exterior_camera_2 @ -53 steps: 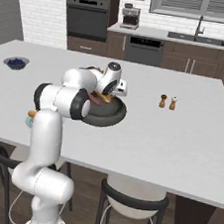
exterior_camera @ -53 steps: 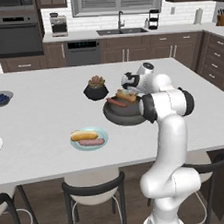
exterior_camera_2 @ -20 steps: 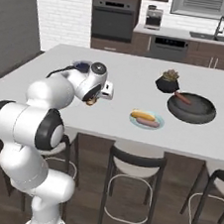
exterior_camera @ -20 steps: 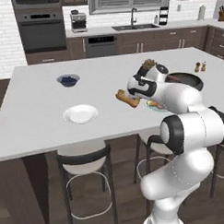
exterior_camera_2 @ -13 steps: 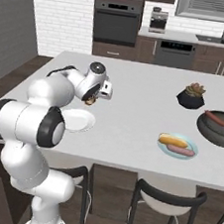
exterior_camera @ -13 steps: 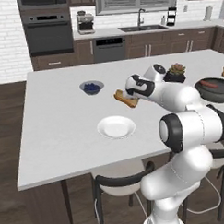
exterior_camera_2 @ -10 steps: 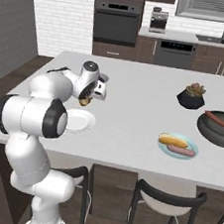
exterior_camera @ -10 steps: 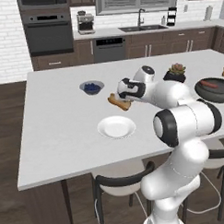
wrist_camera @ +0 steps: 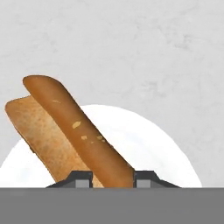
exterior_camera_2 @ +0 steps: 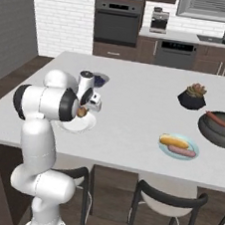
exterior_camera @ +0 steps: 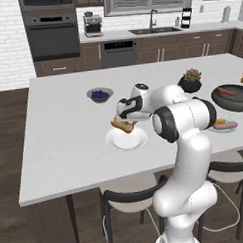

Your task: Place one bun and one sausage from the bowl on each plate.

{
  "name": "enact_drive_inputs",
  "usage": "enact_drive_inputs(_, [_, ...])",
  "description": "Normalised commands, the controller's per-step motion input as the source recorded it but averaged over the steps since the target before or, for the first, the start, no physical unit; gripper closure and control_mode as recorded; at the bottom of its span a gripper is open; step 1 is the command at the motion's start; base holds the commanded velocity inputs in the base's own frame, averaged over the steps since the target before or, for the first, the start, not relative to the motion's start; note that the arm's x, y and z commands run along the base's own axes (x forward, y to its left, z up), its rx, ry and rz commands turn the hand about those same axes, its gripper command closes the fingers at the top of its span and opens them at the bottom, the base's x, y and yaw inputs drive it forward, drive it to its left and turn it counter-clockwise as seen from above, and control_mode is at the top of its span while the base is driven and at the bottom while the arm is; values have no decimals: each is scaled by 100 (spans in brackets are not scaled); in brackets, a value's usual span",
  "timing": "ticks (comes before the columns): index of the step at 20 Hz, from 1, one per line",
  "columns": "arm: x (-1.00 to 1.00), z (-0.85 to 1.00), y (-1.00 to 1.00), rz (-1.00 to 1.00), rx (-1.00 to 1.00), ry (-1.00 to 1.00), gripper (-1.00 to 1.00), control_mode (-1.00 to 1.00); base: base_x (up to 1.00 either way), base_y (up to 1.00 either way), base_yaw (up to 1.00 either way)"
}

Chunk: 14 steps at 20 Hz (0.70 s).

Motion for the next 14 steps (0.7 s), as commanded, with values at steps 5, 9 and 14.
enact_drive_inputs(5, [-4,-63,0,0,-2,8,100,-100,0,0,0])
enact_drive_inputs(9, [-3,-16,0,0,0,1,100,-100,0,0,0])
enact_drive_inputs(14, [-76,0,0,0,0,-3,-100,-100,0,0,0])
